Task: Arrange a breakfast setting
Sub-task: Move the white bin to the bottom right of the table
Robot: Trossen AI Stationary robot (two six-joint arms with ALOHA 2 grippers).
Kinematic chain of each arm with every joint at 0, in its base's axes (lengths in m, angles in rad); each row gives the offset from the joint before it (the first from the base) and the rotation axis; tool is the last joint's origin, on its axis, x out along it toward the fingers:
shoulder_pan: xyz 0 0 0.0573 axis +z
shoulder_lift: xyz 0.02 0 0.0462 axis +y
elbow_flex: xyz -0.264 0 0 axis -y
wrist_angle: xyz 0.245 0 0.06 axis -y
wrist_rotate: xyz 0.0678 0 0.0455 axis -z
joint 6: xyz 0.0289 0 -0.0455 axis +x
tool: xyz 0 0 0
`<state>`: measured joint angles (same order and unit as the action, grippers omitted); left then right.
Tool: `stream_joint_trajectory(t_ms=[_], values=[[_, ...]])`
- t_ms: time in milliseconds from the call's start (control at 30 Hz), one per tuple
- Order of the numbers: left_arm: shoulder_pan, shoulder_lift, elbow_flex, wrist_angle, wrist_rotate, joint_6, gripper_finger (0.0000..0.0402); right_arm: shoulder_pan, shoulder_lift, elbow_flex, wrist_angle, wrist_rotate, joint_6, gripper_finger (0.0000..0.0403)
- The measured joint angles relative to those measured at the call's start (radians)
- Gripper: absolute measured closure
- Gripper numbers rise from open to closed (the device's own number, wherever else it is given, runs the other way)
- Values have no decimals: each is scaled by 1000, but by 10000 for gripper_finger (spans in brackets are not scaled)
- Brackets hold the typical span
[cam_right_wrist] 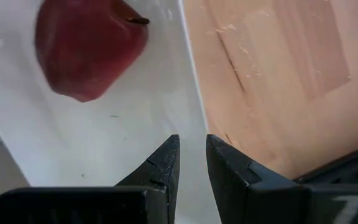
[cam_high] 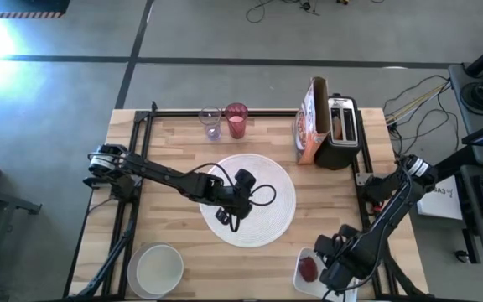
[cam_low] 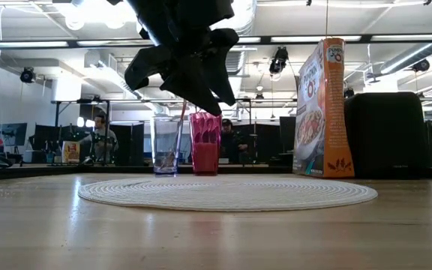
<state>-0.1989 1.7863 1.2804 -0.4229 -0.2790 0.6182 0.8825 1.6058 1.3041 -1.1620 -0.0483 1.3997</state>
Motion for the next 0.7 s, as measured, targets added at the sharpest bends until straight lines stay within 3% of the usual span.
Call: stream_joint_trajectory(t_ms=[700], values=[[0, 0, 0, -5, 0, -3, 244, -29, 0, -142, 159, 45, -101, 336]])
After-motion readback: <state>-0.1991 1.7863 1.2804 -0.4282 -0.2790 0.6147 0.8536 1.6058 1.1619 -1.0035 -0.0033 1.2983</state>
